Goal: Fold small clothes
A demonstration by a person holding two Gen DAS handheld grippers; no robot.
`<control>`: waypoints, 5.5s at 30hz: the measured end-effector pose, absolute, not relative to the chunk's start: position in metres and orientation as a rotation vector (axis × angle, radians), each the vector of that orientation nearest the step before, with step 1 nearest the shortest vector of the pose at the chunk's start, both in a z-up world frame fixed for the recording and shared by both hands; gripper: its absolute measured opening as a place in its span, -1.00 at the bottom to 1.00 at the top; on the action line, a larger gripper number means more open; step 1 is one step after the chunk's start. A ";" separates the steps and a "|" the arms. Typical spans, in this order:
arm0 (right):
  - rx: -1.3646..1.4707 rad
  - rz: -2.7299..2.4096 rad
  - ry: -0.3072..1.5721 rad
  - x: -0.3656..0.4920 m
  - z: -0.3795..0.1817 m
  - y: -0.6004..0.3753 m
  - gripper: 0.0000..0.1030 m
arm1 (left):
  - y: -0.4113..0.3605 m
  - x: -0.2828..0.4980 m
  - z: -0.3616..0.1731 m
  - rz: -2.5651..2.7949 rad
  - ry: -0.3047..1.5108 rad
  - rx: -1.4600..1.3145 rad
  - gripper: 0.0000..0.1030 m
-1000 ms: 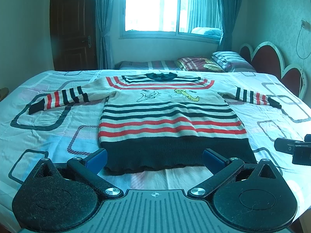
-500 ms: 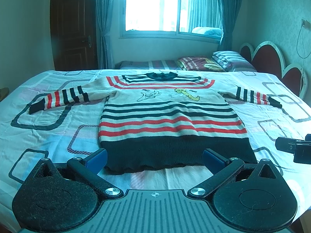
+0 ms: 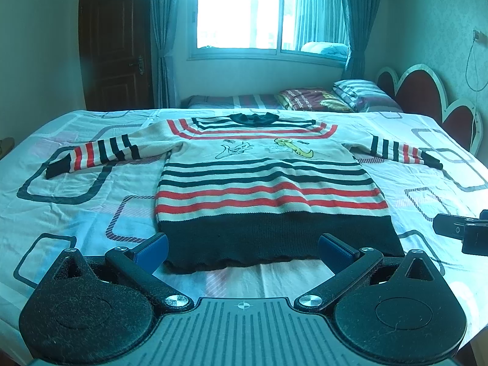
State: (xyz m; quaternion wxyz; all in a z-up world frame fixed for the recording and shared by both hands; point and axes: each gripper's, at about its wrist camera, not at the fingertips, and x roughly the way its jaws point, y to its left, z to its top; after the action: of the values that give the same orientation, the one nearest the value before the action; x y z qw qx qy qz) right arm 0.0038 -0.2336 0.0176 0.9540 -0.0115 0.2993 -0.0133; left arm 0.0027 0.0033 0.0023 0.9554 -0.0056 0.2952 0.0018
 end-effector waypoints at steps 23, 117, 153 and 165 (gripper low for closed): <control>-0.020 -0.032 0.610 0.004 0.018 -0.230 0.99 | 0.003 0.002 0.002 0.000 0.600 -0.008 1.00; -0.039 0.357 0.522 0.377 -0.064 -0.169 -0.32 | 0.173 0.306 -0.059 0.036 0.622 -0.402 0.99; 1.021 0.104 0.581 0.388 -0.113 -0.390 -0.86 | 0.098 0.445 -0.114 -0.109 0.695 -0.421 -0.86; 0.728 0.084 0.625 0.377 -0.093 -0.379 -0.42 | 0.096 0.427 -0.108 -0.061 0.717 -0.303 0.15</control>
State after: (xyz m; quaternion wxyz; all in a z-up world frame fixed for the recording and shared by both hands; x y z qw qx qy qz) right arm 0.3768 -0.3787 -0.0931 0.8863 0.3499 0.3008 0.0403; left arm 0.4275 0.0962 -0.1082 0.9248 -0.1478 0.3492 -0.0298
